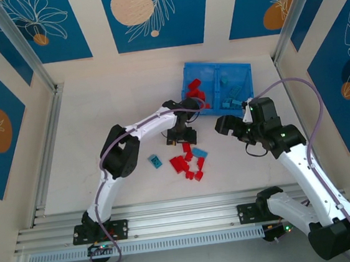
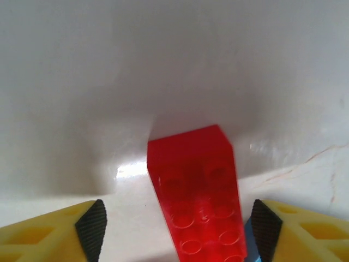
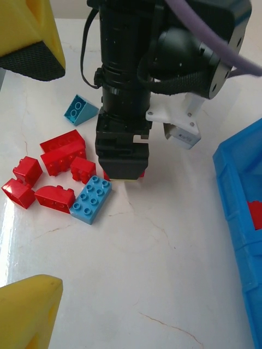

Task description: Sort the legos into containers by color

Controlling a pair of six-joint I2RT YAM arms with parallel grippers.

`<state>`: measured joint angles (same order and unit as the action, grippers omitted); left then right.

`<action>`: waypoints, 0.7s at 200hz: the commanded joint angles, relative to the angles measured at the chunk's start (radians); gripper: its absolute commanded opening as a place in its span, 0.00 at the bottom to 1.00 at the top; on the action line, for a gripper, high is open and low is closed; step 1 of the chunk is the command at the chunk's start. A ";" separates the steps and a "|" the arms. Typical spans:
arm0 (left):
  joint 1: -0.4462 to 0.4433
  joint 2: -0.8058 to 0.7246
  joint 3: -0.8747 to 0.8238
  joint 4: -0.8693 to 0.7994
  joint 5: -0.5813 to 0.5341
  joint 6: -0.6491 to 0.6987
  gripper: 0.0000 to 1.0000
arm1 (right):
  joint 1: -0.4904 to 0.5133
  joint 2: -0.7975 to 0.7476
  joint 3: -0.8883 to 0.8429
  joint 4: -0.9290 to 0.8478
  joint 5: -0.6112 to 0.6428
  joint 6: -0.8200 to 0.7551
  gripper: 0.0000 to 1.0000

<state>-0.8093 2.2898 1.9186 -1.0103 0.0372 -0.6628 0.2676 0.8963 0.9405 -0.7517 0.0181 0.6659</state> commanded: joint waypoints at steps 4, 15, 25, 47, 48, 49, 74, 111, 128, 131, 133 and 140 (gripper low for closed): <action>-0.008 0.034 0.031 -0.087 0.024 0.016 0.62 | 0.005 -0.029 -0.008 -0.012 0.020 0.026 0.93; -0.007 0.035 0.023 -0.089 0.021 0.016 0.52 | 0.005 -0.026 -0.008 -0.010 0.016 0.020 0.93; -0.005 0.030 0.015 -0.087 0.017 0.015 0.44 | 0.005 -0.025 -0.008 -0.005 0.007 0.010 0.93; -0.004 0.006 -0.001 -0.073 0.008 0.016 0.34 | 0.007 -0.024 -0.008 0.010 -0.026 -0.022 0.93; -0.004 0.003 -0.002 -0.071 0.007 0.017 0.34 | 0.007 -0.024 -0.008 0.011 -0.028 -0.024 0.93; -0.004 0.002 -0.002 -0.070 0.007 0.018 0.34 | 0.006 -0.024 -0.008 0.012 -0.031 -0.027 0.93; 0.009 -0.062 -0.023 -0.029 0.015 0.019 0.34 | 0.013 -0.023 -0.008 0.041 -0.097 -0.076 0.92; 0.027 -0.155 0.075 -0.001 0.016 0.048 0.34 | 0.019 -0.024 -0.008 0.055 -0.103 -0.077 0.92; 0.027 -0.159 0.180 0.018 0.020 0.085 0.33 | 0.019 -0.025 -0.011 0.066 -0.098 -0.071 0.92; 0.026 -0.158 0.200 0.025 0.022 0.090 0.33 | 0.019 -0.022 -0.011 0.067 -0.098 -0.069 0.92; 0.027 -0.156 0.211 0.029 0.024 0.095 0.33 | 0.018 -0.022 -0.012 0.069 -0.098 -0.069 0.93; 0.027 -0.148 0.256 0.048 0.028 0.110 0.33 | 0.020 -0.021 -0.012 0.073 -0.096 -0.067 0.92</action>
<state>-0.7918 2.2021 2.0262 -1.0252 0.0452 -0.6174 0.2817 0.8787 0.9401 -0.7071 -0.0570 0.6083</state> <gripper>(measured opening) 0.336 0.926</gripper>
